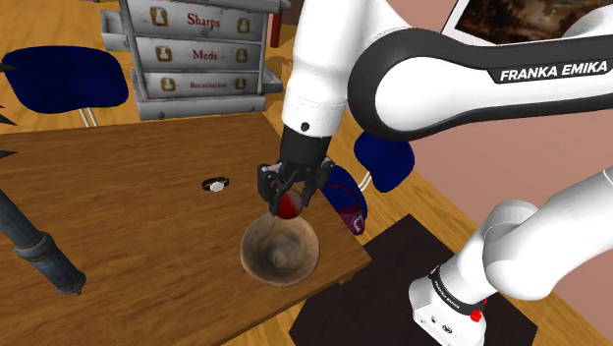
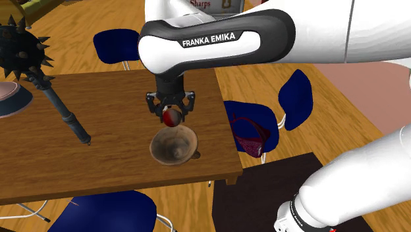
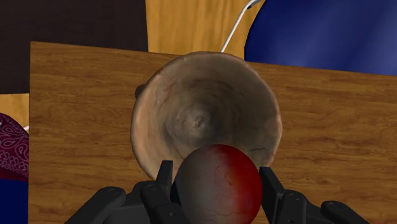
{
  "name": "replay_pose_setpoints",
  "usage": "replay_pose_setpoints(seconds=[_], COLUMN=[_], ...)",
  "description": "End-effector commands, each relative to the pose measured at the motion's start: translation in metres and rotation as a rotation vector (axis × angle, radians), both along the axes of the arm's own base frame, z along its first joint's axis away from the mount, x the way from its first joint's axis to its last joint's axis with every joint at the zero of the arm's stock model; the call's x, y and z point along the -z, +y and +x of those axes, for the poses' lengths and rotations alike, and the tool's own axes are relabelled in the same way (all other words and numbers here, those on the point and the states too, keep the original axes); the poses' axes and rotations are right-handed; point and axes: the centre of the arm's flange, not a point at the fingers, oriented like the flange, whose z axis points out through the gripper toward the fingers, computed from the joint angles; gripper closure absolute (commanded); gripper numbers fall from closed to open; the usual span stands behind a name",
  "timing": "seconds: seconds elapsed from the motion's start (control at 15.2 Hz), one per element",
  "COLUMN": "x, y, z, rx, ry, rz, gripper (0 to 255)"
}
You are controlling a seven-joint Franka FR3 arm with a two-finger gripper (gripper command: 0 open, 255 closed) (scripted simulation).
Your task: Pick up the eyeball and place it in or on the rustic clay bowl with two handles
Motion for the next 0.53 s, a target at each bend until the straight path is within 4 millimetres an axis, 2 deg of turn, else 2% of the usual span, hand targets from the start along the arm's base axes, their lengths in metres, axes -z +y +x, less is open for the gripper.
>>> replay_pose_setpoints(seconds=[0.0, 0.46], x=[0.004, 0.041], y=[0.004, 0.004], z=[-0.013, -0.013], rx=[0.002, 0.002], ry=[0.0, 0.0], rz=[0.0, 0.0], gripper=[255, 255])
